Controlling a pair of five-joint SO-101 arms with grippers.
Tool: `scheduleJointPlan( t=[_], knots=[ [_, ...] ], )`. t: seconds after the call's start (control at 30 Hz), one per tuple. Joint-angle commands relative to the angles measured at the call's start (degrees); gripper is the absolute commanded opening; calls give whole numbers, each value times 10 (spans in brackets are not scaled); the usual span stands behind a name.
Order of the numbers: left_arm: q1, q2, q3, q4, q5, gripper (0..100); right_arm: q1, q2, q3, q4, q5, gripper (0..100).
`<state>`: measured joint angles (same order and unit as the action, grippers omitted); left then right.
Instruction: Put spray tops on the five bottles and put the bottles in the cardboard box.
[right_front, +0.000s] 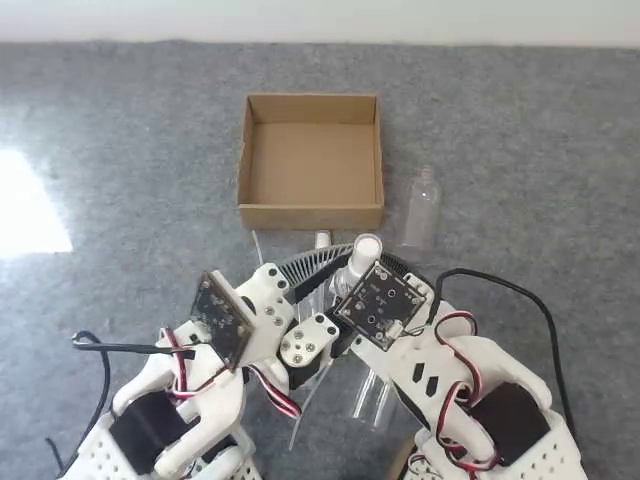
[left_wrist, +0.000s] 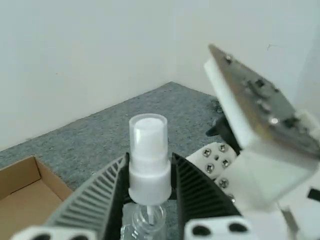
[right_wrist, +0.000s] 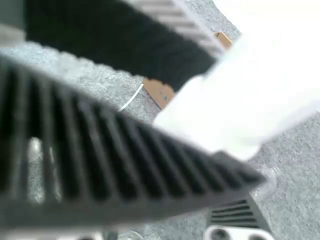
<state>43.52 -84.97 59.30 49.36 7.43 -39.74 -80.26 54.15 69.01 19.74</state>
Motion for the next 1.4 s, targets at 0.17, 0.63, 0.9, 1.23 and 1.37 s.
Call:
scheduleJointPlan(
  t=[0.17, 0.63, 0.9, 1.23, 1.37],
  knots=[
    [41, 2, 20, -25, -40, 13, 7, 4, -62, 33, -3, 121],
    [46, 28, 22, -11, -63, 43, 7, -41, -69, 41, -3, 121],
    [47, 76, -8, 35, -72, 187, 23, -36, -69, 39, -3, 121],
    [47, 81, -64, 108, -71, 256, 25, -35, -67, 36, -3, 121],
    [46, 77, -65, 109, -71, 258, 26, -34, -66, 35, -3, 121]
  ],
)
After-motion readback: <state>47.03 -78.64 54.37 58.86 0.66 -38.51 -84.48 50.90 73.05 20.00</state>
